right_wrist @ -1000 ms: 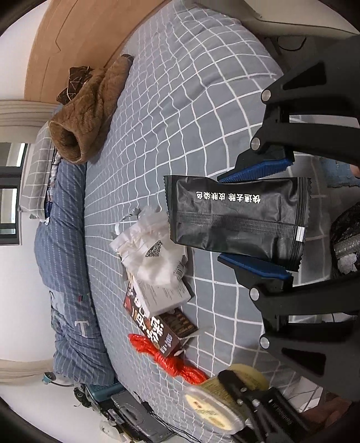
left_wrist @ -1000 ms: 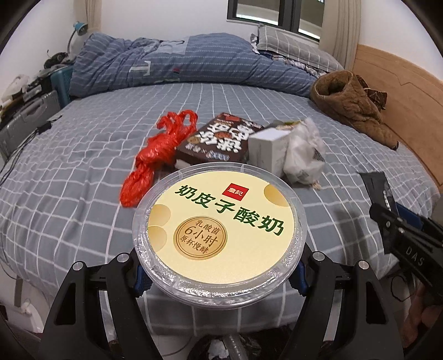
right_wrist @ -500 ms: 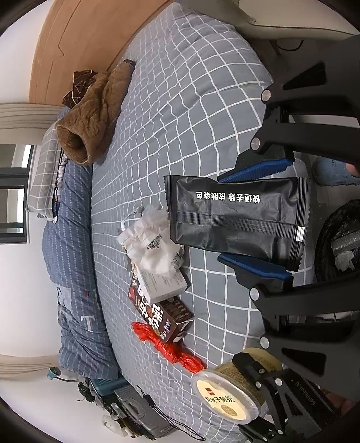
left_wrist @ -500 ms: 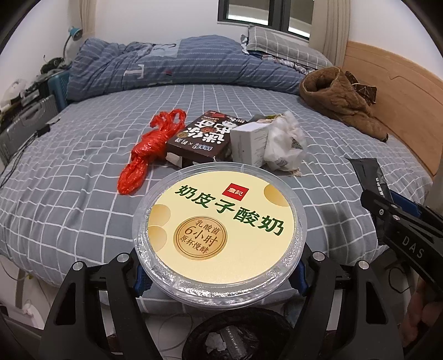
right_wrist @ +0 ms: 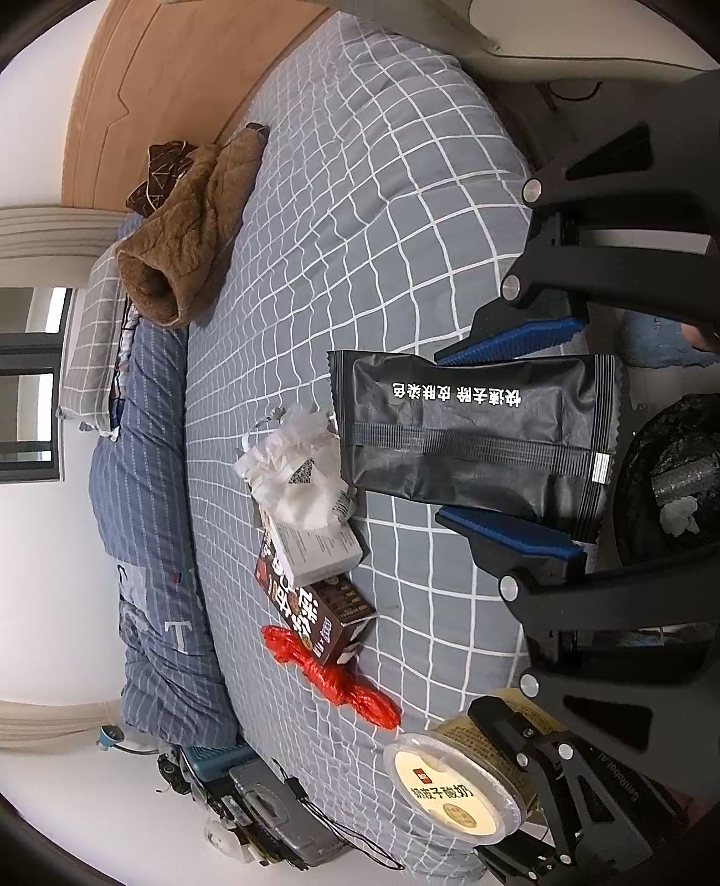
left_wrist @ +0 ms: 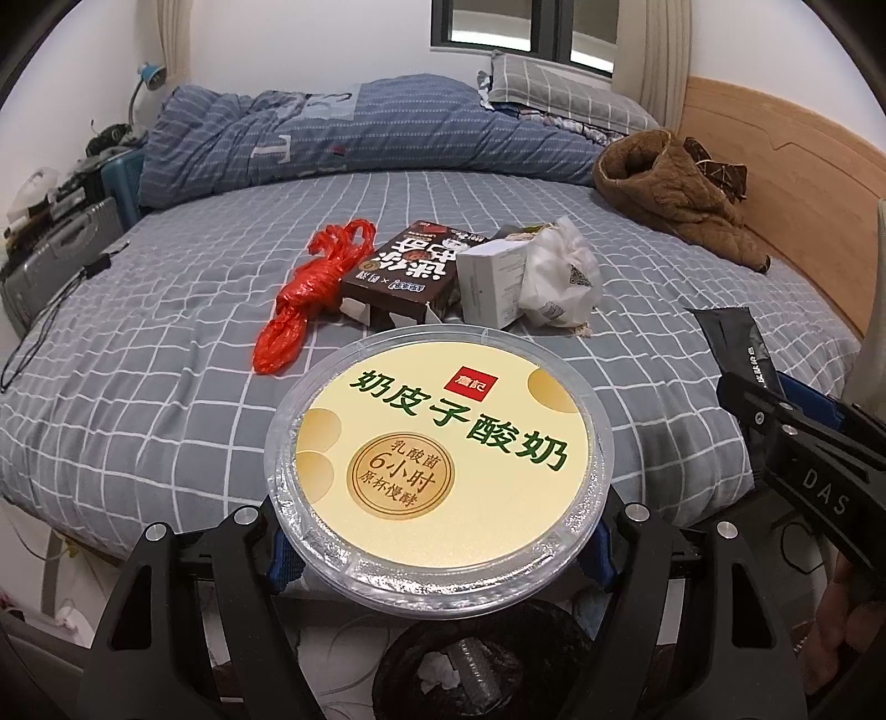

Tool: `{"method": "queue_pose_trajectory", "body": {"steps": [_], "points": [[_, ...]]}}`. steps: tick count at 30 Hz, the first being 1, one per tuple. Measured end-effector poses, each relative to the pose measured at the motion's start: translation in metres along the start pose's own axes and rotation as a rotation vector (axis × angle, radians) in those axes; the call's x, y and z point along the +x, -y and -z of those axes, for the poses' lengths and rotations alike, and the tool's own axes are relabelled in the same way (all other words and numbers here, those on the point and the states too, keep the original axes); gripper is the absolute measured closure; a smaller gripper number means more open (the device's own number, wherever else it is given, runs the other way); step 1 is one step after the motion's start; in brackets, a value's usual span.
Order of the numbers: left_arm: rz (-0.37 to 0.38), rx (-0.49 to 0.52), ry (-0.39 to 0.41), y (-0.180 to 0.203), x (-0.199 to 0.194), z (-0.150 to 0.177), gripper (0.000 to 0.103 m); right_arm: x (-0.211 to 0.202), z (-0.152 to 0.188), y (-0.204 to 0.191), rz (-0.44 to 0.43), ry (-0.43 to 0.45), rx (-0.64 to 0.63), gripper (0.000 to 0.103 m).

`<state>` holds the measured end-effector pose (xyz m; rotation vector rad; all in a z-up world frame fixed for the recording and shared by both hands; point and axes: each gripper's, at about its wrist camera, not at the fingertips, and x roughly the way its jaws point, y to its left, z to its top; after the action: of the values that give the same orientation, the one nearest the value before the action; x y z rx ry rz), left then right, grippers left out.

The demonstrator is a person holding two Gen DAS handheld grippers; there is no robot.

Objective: Collect trash
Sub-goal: 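Carry the yogurt cup and black sachet down over the trash bin with both grippers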

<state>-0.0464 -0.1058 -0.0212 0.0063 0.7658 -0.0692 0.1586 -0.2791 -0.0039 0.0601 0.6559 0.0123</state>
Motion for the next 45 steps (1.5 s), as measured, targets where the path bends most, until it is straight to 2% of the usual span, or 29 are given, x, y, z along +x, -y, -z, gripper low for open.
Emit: {"method": "queue_pose_trajectory", "body": {"steps": [11, 24, 35, 45], "points": [[-0.013, 0.014, -0.011, 0.003, -0.014, 0.013, 0.03, -0.012, 0.019, 0.004, 0.01, -0.015, 0.004, 0.054], [-0.007, 0.013, -0.072, 0.001, -0.026, 0.041, 0.03, -0.032, 0.053, 0.0, -0.002, -0.052, -0.021, 0.054], [-0.006, 0.017, -0.143, 0.003, -0.034, 0.071, 0.03, -0.04, 0.084, 0.003, 0.001, -0.118, -0.003, 0.054], [0.017, -0.008, -0.238, 0.005, -0.032, 0.103, 0.03, -0.036, 0.125, 0.011, 0.013, -0.232, 0.034, 0.054]]}}
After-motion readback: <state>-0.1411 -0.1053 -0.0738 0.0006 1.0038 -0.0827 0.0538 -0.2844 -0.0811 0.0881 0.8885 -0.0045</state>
